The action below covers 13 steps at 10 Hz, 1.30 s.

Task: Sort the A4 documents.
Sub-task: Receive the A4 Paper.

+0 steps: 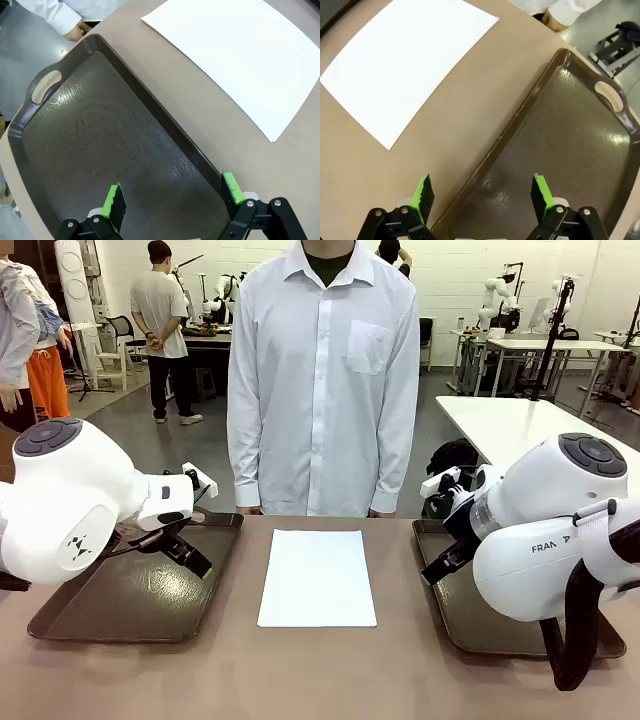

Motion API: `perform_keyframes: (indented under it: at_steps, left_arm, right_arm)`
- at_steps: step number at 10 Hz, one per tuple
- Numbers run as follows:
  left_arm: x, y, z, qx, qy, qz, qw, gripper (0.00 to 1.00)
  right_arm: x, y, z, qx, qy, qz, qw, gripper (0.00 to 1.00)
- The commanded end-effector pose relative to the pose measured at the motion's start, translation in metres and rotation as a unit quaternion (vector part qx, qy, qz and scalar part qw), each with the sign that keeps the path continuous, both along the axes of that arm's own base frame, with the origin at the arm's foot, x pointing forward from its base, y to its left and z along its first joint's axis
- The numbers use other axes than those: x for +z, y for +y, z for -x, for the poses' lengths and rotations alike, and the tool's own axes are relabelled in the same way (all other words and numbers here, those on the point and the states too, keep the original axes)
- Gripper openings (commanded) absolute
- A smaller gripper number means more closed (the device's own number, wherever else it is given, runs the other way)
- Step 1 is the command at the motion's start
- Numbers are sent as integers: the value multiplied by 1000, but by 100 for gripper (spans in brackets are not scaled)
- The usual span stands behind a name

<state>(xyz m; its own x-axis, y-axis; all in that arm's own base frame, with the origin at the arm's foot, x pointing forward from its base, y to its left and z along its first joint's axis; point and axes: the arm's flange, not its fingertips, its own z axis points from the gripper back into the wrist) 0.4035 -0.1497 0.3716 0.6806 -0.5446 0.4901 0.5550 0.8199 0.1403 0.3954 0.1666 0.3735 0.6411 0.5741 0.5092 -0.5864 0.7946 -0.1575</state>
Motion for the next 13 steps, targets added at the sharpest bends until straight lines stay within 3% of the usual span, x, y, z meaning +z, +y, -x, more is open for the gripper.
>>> perform_keyframes:
  at_steps: [1, 13]
  left_arm:
    - [0, 0, 0, 0, 0, 0, 1000, 100]
    - [0, 0, 0, 0, 0, 0, 1000, 100]
  right_arm:
    - [0, 0, 0, 0, 0, 0, 1000, 100]
    - [0, 0, 0, 0, 0, 0, 1000, 100]
